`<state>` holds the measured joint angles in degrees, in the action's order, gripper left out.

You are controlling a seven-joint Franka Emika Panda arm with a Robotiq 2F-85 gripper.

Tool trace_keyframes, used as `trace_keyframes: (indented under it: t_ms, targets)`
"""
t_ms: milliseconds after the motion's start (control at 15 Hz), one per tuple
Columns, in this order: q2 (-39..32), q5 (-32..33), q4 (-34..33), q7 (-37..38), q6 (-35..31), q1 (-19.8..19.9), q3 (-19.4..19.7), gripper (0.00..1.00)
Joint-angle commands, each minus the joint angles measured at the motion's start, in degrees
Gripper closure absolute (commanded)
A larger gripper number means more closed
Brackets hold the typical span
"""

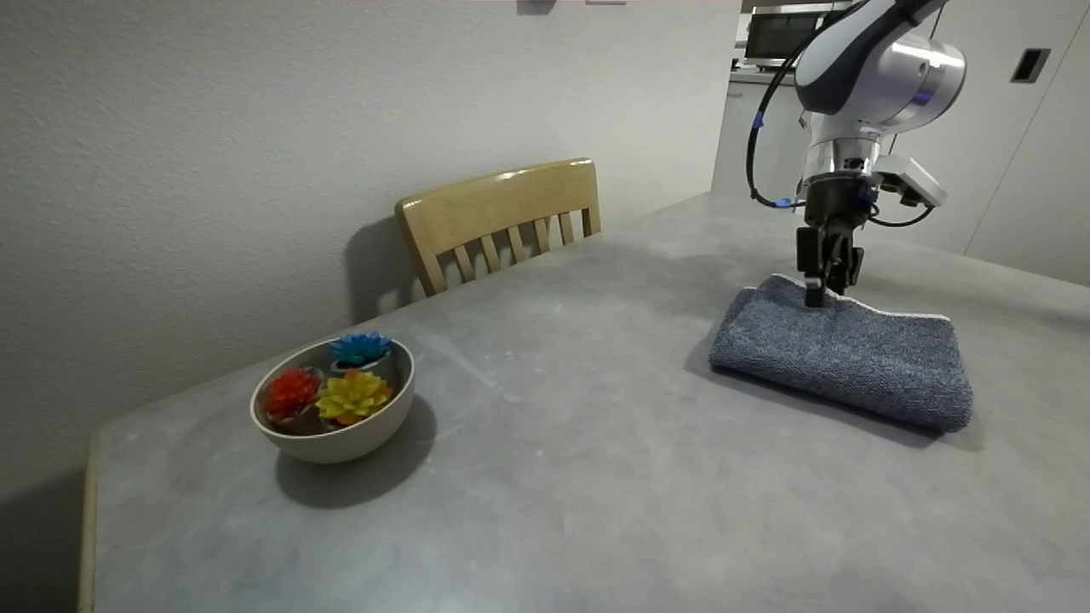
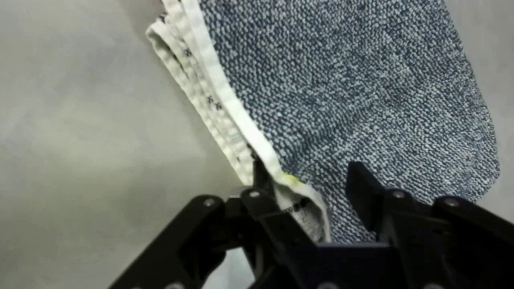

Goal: Unfold the gray towel once

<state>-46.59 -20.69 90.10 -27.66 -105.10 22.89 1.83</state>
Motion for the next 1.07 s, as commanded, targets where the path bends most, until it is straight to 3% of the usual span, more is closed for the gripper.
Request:
trace_keyframes:
  t_ms: [0, 200, 1000]
  targets:
    - [-0.19, -0.47, 0.20, 0.57, 1.01, 0.92, -0.58, 0.76]
    - [0.87, -0.93, 1.53, 0.93, -0.10, 0.87, -0.55, 0.98]
    - [13.34, -4.95, 19.19, -2.29, -10.06, -0.35, -1.38, 0.99]
